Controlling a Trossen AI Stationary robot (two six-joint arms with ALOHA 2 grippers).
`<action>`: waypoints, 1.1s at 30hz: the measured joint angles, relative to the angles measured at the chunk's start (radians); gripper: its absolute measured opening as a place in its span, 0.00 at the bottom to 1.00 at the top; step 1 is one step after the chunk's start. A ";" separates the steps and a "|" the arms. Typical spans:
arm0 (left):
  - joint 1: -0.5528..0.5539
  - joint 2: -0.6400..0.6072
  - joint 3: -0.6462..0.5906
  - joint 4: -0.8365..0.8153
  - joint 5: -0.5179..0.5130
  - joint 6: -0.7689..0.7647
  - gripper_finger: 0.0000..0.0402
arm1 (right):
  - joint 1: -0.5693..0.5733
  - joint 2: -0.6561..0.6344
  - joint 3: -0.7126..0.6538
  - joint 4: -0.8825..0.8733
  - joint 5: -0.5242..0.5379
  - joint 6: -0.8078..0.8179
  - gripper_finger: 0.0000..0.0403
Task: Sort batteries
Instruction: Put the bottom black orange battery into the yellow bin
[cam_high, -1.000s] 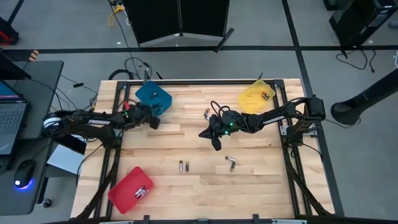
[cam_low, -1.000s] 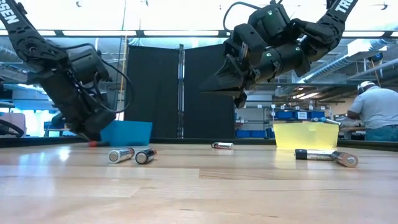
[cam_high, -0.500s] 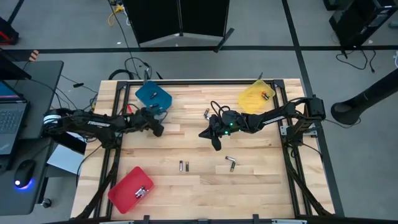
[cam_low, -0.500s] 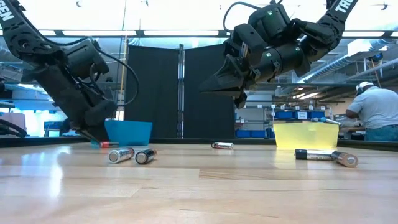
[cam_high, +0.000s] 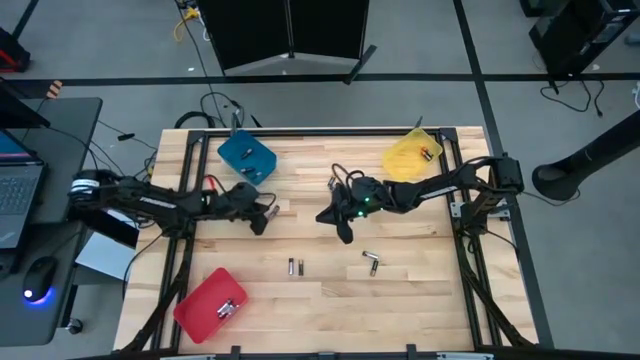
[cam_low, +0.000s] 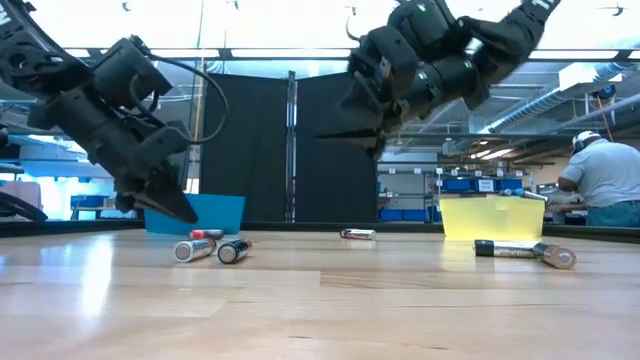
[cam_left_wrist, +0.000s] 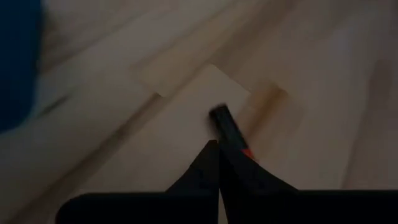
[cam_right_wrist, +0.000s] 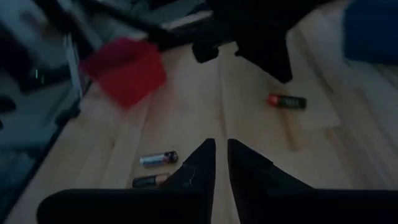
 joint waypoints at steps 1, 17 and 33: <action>-0.016 0.000 0.000 -0.004 0.000 0.004 0.02 | 0.010 0.004 0.028 -0.045 0.000 -0.034 0.15; -0.207 0.000 0.000 0.021 -0.150 0.012 0.02 | 0.044 0.294 0.490 -0.577 0.075 -0.588 0.44; -0.218 0.000 0.000 0.019 -0.149 0.016 0.02 | 0.020 0.446 0.614 -0.809 0.129 -0.847 0.49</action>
